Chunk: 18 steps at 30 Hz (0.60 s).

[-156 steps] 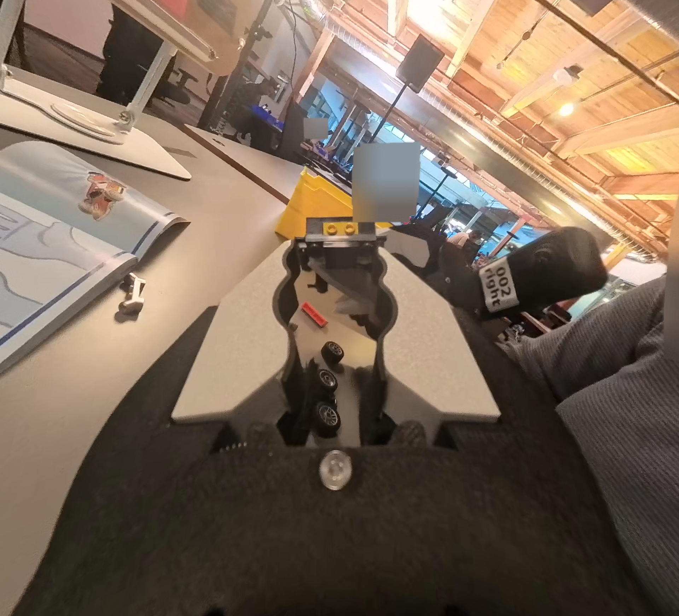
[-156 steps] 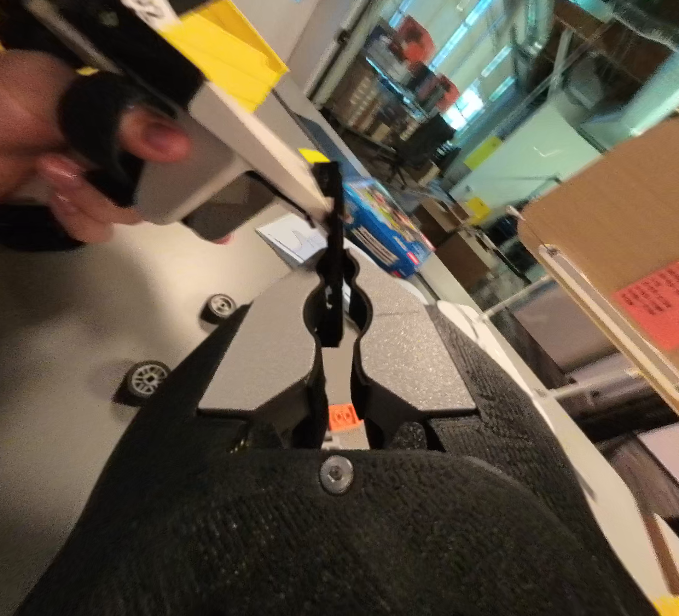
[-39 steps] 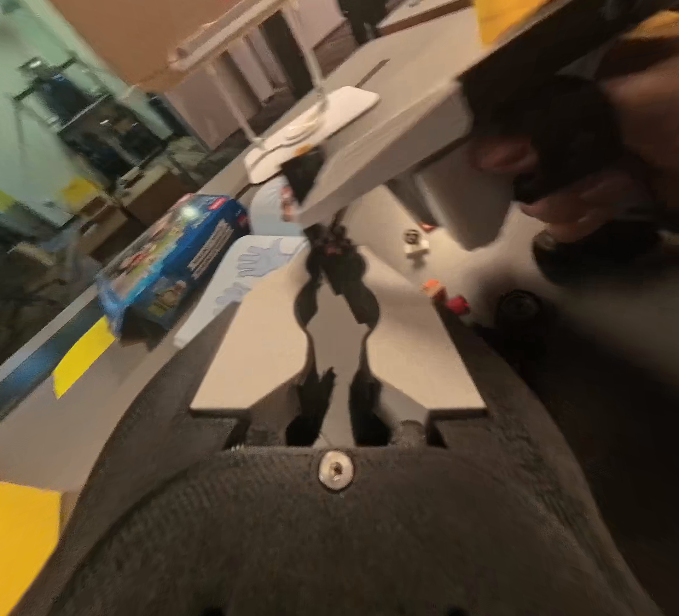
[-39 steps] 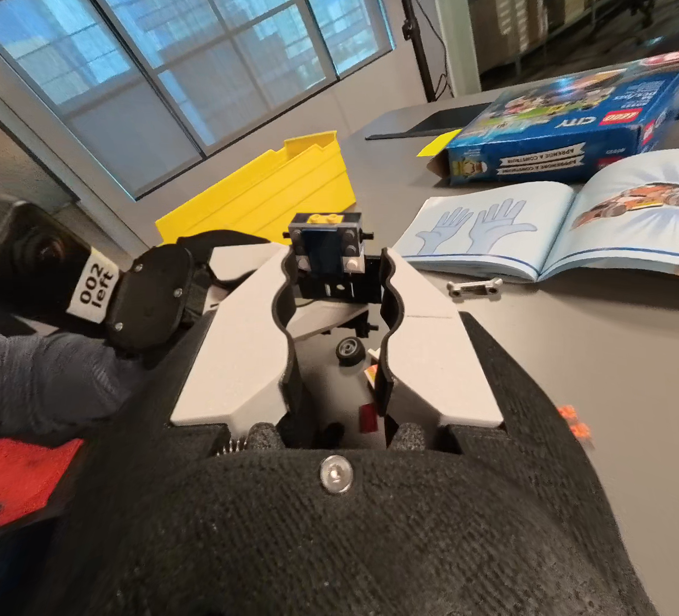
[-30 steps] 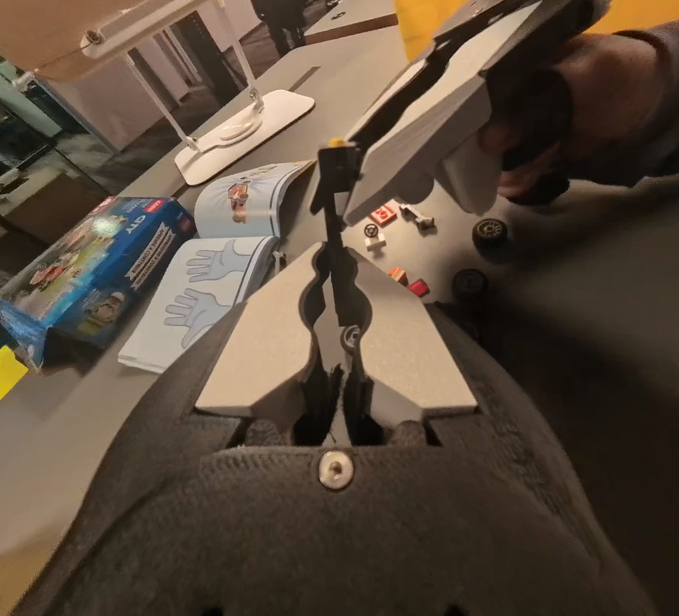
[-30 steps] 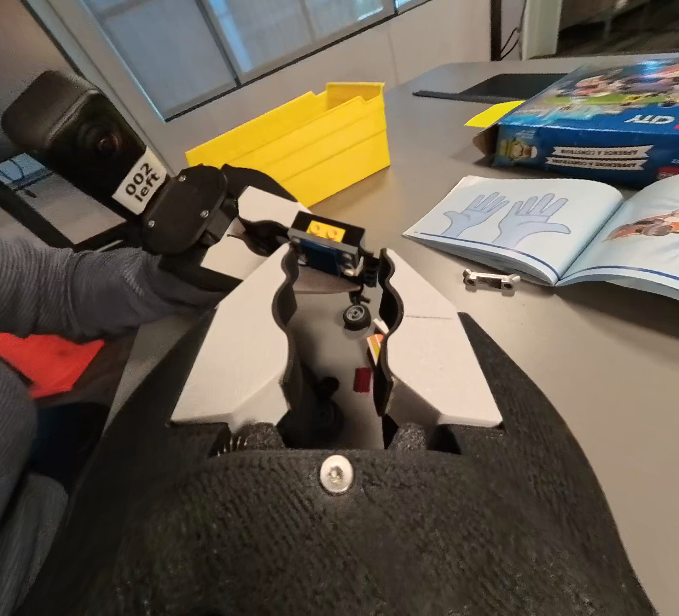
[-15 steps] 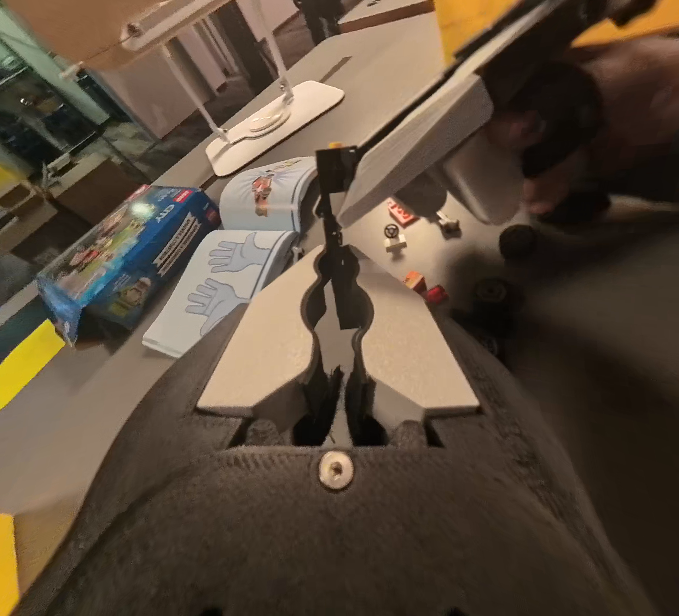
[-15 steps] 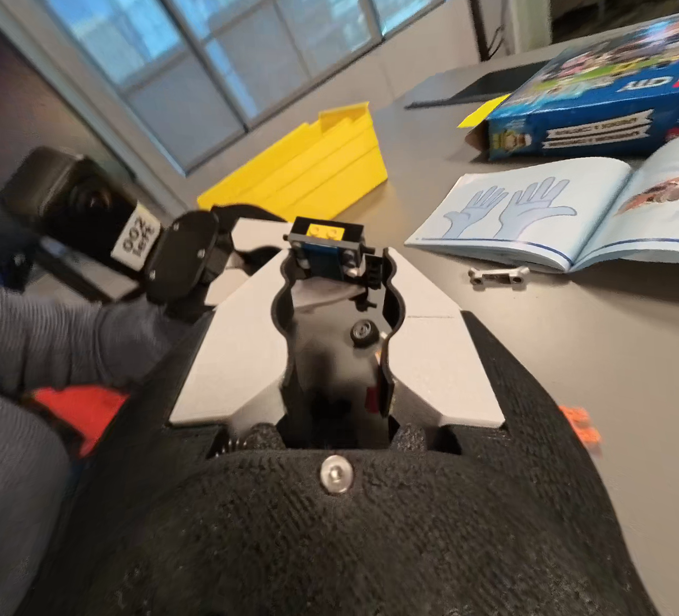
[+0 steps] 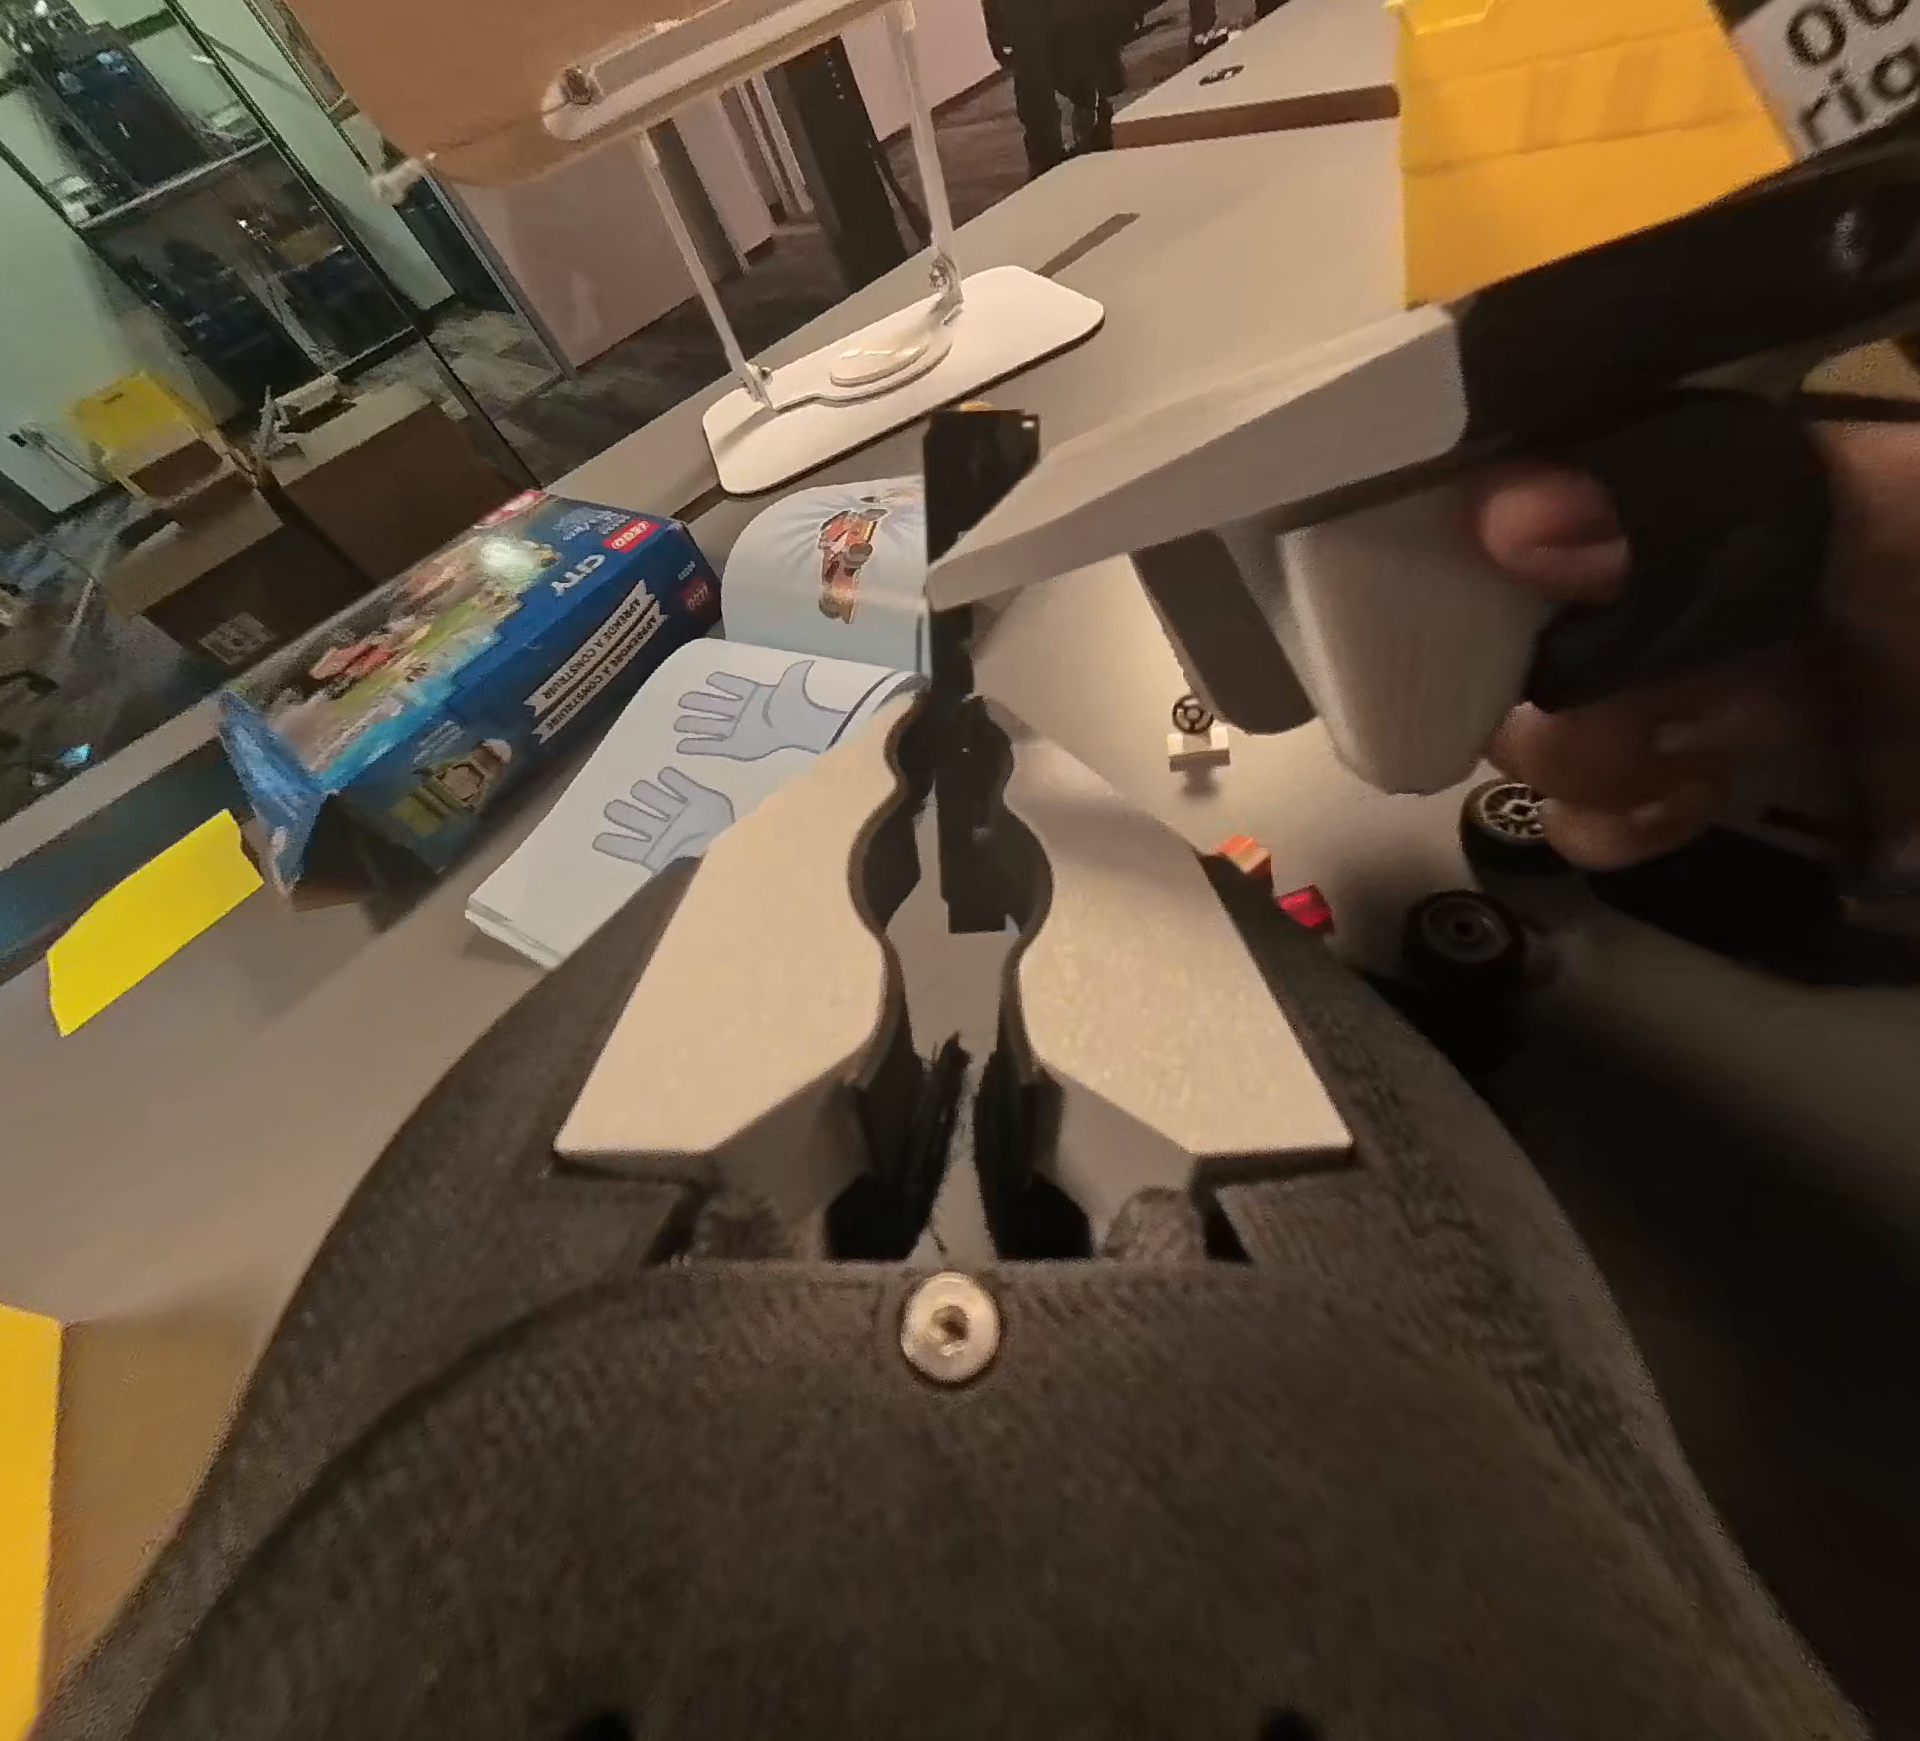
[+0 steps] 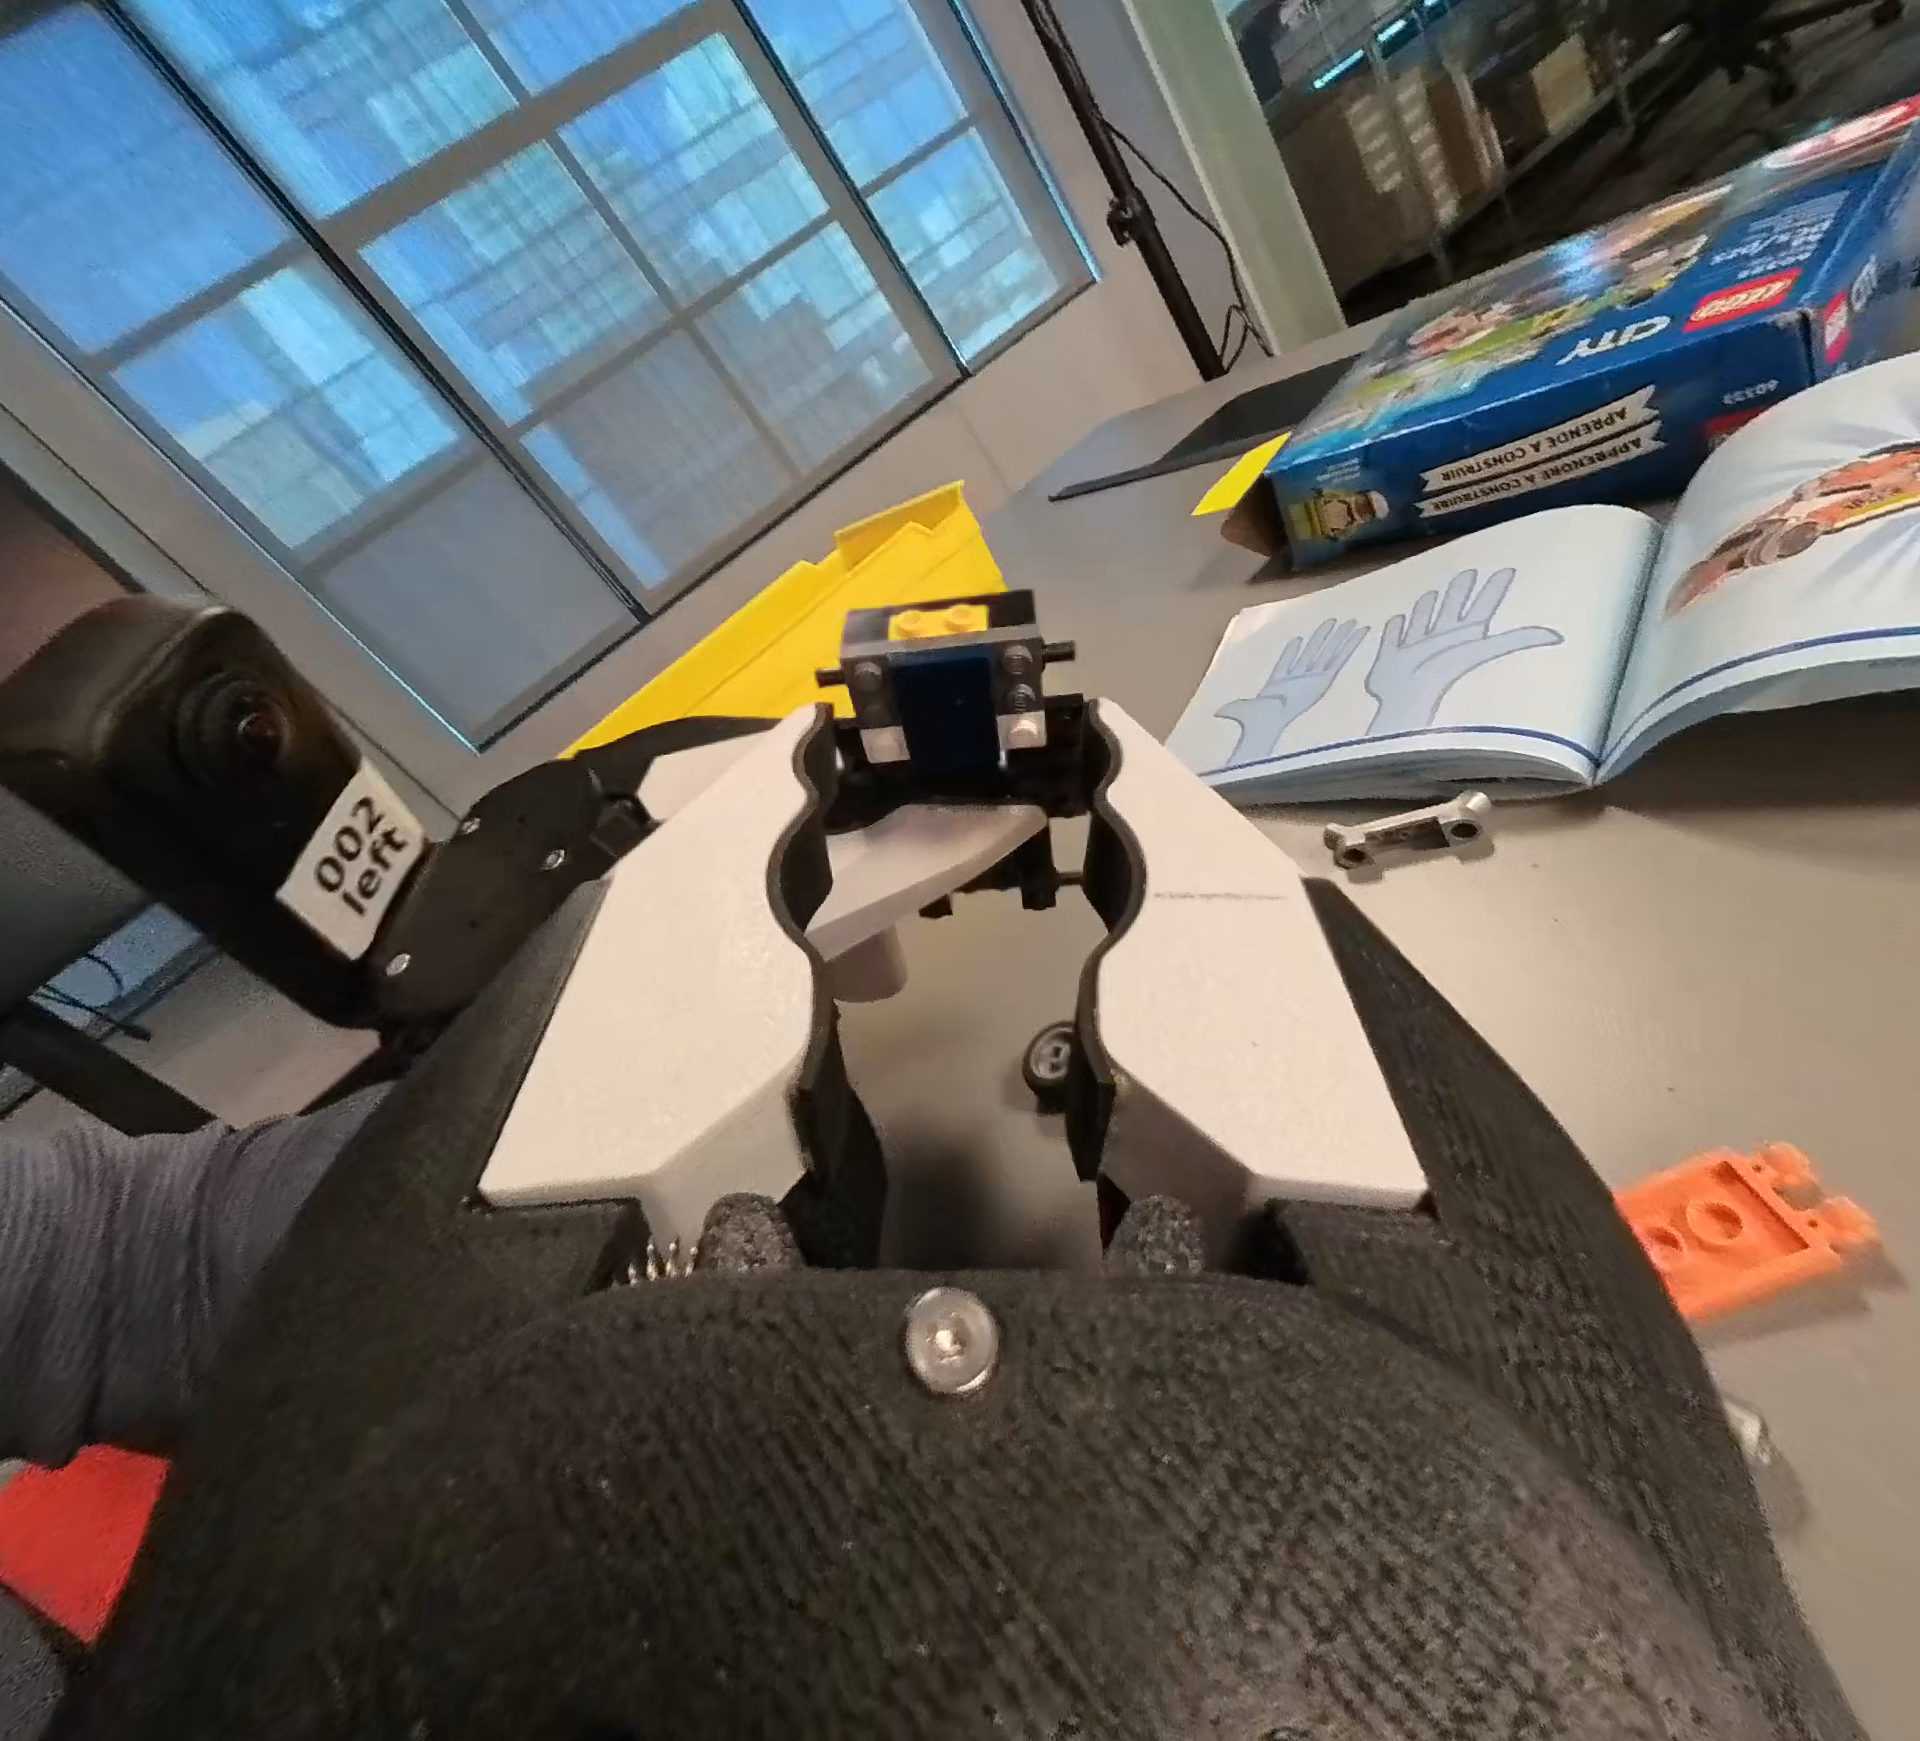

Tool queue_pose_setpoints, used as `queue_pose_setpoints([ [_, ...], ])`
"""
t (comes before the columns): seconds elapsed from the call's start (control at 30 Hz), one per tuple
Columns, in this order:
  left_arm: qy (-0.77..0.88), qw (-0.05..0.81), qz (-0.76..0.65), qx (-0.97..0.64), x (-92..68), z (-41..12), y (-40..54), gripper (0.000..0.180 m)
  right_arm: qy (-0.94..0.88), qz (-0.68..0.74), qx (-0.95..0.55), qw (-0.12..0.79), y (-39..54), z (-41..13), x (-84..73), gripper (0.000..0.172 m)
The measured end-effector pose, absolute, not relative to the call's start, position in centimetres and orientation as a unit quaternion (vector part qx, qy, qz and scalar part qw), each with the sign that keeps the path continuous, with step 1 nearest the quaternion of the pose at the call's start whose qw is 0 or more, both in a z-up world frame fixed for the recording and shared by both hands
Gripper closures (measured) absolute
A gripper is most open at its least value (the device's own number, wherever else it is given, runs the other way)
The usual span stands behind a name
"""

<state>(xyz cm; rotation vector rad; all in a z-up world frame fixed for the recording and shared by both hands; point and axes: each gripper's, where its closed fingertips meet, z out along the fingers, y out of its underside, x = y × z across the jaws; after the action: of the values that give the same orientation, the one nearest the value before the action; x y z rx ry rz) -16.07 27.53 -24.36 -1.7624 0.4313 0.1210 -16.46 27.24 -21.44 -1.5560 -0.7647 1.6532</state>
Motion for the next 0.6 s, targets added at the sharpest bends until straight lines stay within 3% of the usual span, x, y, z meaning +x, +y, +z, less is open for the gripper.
queue_pose_setpoints([
  [0.33, 0.195, 0.62, 0.086, -0.755, -16.02, -24.18, 27.37, 0.177, -0.333, 0.588, -0.603, 0.424, 27.16, -21.06, -16.41, 0.14],
  [0.6, 0.211, 0.619, 0.049, -0.755, -16.17, -23.99, 27.16, 0.176, -0.4, 0.575, -0.589, 0.402, 26.76, -21.45, -15.88, 0.14],
])
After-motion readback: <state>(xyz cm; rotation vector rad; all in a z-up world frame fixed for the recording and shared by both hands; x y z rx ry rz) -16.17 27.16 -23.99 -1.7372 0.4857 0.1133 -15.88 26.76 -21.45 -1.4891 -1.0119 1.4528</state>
